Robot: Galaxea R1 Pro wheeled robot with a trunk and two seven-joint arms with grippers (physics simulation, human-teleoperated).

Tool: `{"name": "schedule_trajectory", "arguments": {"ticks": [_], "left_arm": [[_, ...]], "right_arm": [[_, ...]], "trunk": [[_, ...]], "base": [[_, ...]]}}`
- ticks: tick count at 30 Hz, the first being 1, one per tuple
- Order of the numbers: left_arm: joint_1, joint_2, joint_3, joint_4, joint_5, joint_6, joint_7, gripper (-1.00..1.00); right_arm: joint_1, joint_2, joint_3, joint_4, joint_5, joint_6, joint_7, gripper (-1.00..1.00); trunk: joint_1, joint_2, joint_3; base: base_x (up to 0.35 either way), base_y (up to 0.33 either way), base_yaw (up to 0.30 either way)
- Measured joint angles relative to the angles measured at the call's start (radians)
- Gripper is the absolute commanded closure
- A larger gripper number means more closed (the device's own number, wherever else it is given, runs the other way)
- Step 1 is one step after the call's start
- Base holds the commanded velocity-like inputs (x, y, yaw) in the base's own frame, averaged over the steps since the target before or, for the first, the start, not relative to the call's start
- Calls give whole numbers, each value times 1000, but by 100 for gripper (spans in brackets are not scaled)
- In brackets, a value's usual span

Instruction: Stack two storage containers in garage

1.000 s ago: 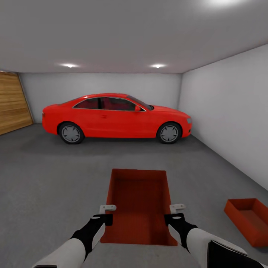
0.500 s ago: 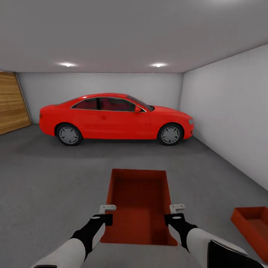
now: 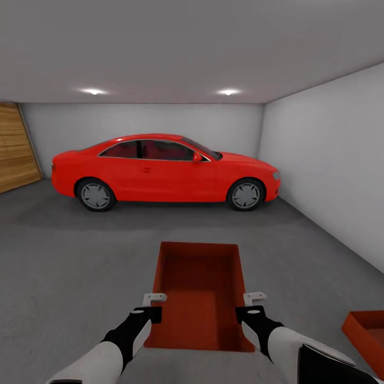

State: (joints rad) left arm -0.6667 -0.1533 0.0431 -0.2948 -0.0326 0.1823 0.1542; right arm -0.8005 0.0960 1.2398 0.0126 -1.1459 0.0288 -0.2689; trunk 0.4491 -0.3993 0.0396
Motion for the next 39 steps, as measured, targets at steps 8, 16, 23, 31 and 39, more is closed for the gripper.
{"name": "schedule_trajectory", "arguments": {"ticks": [8,16,23,31,39], "left_arm": [[0,0,-1,-1,-1,0,0,100],[0,1,-1,-1,0,0,0,100],[0,0,-1,-1,0,0,0,100],[0,0,-1,-1,-1,-1,0,100],[0,0,-2,3,2,-7,1,100]], "right_arm": [[0,1,2,2,-3,-3,0,100],[0,1,2,2,-3,-3,0,100],[0,1,2,2,-3,-3,0,100],[0,0,0,0,-1,-3,0,100],[0,-1,5,-2,-3,-2,-1,100]], "trunk": [[0,0,0],[0,0,0],[0,0,0],[0,0,0],[0,0,0]], "base": [[323,0,0],[323,0,0],[323,0,0],[323,0,0],[323,0,-50]]}}
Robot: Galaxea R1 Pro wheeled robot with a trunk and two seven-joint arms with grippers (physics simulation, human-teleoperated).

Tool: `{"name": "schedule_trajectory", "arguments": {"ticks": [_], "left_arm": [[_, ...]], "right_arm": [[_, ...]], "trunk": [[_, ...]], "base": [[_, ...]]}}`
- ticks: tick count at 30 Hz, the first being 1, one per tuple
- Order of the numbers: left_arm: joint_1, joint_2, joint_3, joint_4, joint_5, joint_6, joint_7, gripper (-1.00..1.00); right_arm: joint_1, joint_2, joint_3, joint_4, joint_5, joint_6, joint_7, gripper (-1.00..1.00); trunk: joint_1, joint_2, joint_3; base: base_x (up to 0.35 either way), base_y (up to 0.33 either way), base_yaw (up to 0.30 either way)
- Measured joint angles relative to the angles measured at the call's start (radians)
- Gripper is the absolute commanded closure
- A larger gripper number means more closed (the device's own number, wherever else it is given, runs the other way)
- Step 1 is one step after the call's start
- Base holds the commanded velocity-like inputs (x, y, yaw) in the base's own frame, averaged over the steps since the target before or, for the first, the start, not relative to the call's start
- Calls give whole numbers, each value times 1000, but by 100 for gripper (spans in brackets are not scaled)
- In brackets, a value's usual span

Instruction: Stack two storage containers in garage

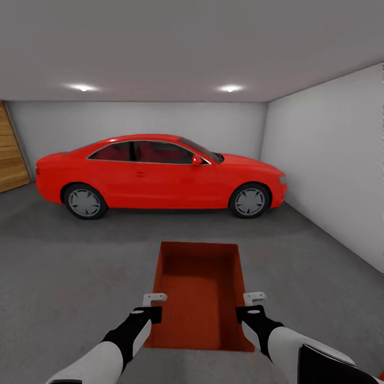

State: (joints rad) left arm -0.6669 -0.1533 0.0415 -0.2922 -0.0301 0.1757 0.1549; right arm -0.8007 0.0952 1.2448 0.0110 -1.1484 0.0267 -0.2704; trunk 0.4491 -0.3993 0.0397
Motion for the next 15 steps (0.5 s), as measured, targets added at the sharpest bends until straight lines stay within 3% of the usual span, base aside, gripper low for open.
{"name": "schedule_trajectory", "arguments": {"ticks": [8,15], "left_arm": [[0,1,-1,2,2,-1,0,100],[0,0,0,4,2,-3,0,100]], "right_arm": [[0,0,5,-2,-4,1,-2,100],[0,0,5,-1,-3,1,-2,100]], "trunk": [[0,0,0],[1,0,0]], "base": [[302,0,-268],[51,0,-285]]}}
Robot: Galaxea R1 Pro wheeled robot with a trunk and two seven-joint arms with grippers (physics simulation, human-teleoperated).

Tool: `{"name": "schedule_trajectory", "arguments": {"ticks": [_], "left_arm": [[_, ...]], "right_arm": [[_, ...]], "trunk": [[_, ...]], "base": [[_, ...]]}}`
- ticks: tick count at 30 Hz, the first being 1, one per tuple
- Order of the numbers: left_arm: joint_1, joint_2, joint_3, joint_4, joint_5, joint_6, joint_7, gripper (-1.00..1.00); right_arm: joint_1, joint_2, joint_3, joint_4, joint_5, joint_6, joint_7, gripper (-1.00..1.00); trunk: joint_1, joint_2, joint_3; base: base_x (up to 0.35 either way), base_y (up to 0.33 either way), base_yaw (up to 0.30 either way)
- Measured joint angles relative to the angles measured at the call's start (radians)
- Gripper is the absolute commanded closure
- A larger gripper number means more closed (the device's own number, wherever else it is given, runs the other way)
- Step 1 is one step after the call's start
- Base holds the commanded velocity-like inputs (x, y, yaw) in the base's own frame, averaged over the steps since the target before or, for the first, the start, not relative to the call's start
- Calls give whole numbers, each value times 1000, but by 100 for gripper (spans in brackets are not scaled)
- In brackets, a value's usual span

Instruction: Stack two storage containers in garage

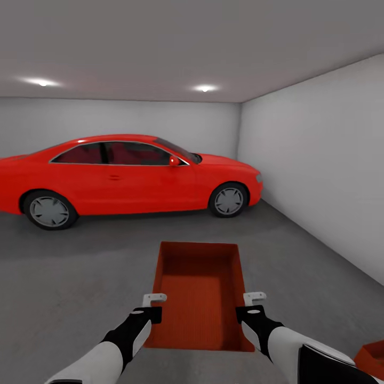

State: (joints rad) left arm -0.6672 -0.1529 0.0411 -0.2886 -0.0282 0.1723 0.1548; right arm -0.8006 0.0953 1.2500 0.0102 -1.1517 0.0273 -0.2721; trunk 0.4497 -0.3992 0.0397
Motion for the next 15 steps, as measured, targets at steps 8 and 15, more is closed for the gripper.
{"name": "schedule_trajectory", "arguments": {"ticks": [8,15], "left_arm": [[0,0,0,0,0,0,0,100],[0,0,0,0,0,0,0,100]], "right_arm": [[0,0,0,0,0,0,0,100],[0,0,0,0,0,0,0,100]], "trunk": [[0,0,0],[0,0,0]], "base": [[2,0,-285],[0,0,-285]]}}
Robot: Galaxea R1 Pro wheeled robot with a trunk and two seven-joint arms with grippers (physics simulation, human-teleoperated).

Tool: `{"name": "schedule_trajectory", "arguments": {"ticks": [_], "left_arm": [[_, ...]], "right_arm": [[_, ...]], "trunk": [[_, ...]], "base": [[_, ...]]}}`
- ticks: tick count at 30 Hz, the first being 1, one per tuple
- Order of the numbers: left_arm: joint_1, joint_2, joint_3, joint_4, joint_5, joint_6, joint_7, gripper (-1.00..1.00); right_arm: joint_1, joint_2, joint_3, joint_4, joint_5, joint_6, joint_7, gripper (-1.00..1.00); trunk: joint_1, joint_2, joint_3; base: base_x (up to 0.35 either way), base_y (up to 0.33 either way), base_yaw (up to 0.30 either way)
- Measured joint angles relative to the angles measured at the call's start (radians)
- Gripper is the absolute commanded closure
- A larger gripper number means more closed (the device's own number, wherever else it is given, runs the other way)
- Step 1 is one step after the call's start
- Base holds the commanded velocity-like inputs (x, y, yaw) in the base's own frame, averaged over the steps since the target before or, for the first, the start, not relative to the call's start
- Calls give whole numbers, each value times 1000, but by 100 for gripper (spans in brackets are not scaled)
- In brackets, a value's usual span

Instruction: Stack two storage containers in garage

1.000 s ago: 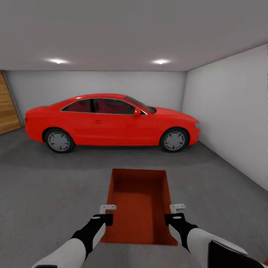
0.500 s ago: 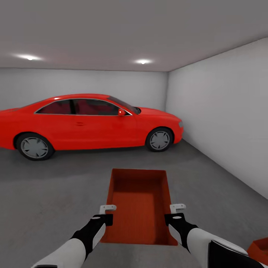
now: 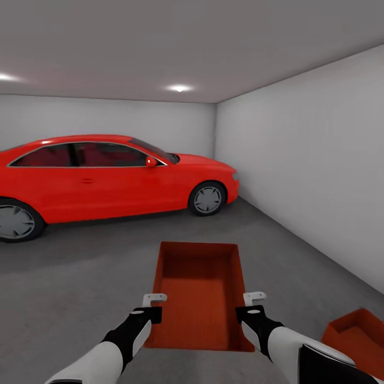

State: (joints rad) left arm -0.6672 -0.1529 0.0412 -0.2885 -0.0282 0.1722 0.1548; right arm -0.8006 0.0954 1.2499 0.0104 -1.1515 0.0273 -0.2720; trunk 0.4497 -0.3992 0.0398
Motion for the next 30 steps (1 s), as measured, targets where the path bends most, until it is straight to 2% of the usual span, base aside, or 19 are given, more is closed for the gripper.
{"name": "schedule_trajectory", "arguments": {"ticks": [30], "left_arm": [[0,1,-2,-4,0,0,0,100]], "right_arm": [[0,0,-1,-1,-1,-4,-1,100]], "trunk": [[0,0,0]], "base": [[0,0,-285]]}}
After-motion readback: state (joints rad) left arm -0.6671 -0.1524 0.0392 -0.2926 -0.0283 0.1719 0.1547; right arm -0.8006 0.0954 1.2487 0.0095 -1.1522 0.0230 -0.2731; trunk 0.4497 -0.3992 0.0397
